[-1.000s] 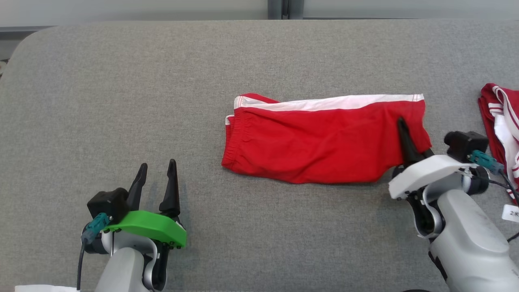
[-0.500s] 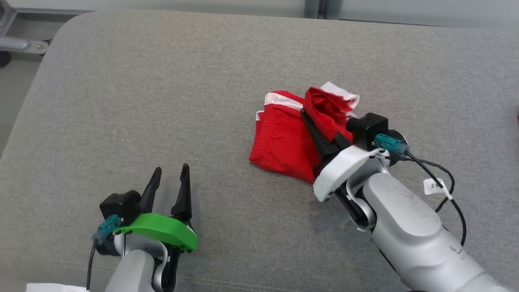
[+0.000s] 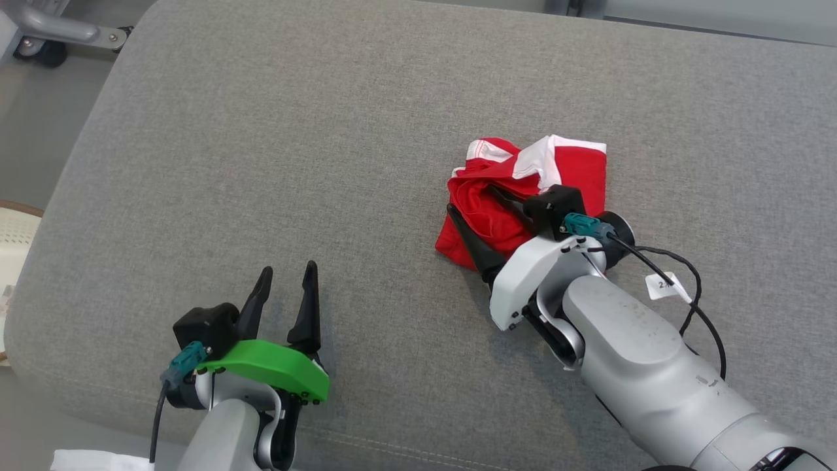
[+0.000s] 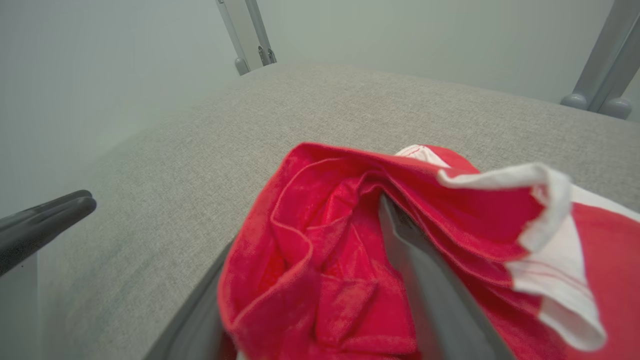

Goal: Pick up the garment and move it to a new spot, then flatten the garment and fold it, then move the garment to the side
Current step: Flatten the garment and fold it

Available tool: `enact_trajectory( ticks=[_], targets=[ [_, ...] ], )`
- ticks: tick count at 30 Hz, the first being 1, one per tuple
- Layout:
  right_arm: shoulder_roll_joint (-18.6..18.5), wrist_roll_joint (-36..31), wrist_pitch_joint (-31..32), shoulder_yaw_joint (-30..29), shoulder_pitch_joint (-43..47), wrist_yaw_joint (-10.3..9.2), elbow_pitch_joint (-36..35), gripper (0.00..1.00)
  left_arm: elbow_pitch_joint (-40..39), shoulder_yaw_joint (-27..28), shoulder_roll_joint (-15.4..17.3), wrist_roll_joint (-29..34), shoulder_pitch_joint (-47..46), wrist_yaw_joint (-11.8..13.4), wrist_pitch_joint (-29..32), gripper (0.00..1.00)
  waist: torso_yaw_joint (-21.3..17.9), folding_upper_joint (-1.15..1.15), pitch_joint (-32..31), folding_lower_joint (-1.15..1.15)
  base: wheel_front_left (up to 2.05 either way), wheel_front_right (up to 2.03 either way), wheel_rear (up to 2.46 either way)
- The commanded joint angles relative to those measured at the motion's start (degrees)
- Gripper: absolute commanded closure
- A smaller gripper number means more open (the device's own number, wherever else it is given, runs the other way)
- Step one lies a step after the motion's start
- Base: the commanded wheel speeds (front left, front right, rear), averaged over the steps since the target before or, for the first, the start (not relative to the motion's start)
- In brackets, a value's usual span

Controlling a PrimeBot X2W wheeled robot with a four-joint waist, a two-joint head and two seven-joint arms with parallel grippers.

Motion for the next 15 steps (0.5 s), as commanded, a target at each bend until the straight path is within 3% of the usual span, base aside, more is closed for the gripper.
enact_trajectory(
  ticks=[1, 15],
  targets=[
    [0.03, 0.77, -0.89, 0.24, -0.22, -0.02, -0.12, 0.00, -0.22, 0.57, 0.18, 0.28, 0.08, 0.28, 0.05, 0.00, -0.86, 0.00, -0.39, 0.00, 0.00, 0.00, 0.00],
    [-4.92, 1.50, -1.87, -7.61, 10.06, -0.02, -14.65, 0.00, -1.08, 4.45, 0.19, 3.13, 1.62, -0.35, 0.05, 0.00, -6.31, 0.00, -2.22, 0.00, 0.00, 0.00, 0.00]
  ],
)
